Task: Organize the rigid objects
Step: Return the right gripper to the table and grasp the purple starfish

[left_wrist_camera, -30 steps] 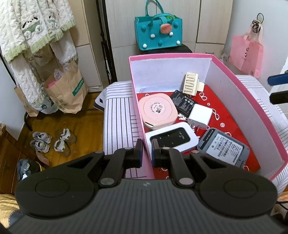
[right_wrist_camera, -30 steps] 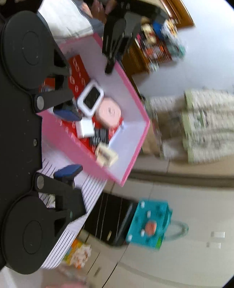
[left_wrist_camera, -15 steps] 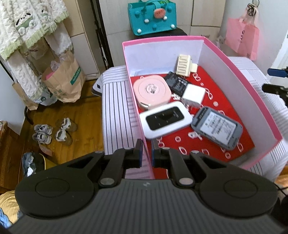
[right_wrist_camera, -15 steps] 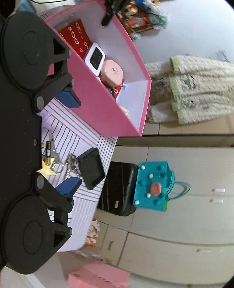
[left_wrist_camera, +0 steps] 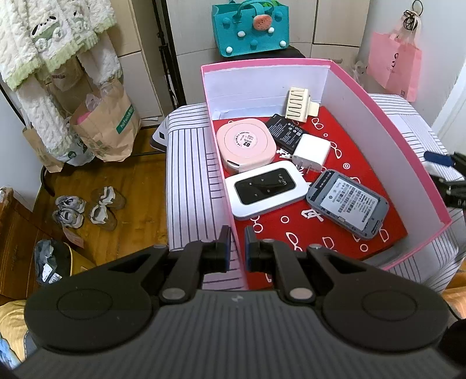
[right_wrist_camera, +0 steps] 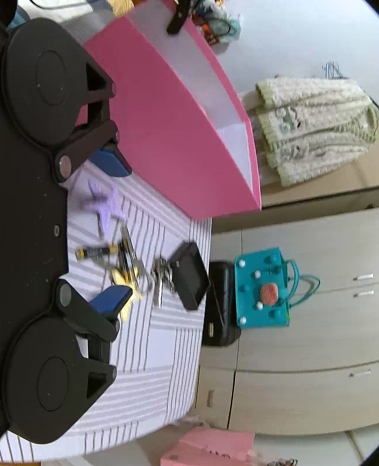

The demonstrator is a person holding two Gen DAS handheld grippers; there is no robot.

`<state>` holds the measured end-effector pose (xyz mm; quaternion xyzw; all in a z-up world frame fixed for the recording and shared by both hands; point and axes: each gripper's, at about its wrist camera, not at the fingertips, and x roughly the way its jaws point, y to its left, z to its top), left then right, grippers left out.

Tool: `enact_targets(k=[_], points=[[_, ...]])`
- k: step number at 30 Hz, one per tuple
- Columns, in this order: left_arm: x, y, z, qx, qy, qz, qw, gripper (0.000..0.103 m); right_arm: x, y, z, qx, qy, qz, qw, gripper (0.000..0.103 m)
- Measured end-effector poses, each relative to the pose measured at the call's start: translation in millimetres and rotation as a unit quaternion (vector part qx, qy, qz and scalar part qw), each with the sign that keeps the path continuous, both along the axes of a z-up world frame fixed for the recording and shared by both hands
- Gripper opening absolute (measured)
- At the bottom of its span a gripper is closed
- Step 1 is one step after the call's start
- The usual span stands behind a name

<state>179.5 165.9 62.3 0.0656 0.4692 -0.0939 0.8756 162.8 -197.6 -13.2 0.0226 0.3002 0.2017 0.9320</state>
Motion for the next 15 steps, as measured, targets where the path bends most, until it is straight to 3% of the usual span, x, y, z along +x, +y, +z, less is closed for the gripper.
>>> enact_targets(k=[1, 6, 15], points=[[0, 0, 0, 0.001, 0.000, -0.001, 1.0000, 0.008, -2, 4, 0, -0.002, 0.003, 0.012, 1.000, 0.074], [0, 0, -1, 0.005, -0.002, -0.005, 1.0000, 0.008, -4, 29, -5, -0.029, 0.020, 0.075, 0.997, 0.065], [1, 0, -2, -0.005, -0.001, -0.002, 1.0000, 0.008, 11, 42, -24, -0.068, 0.034, 0.027, 0.997, 0.068]])
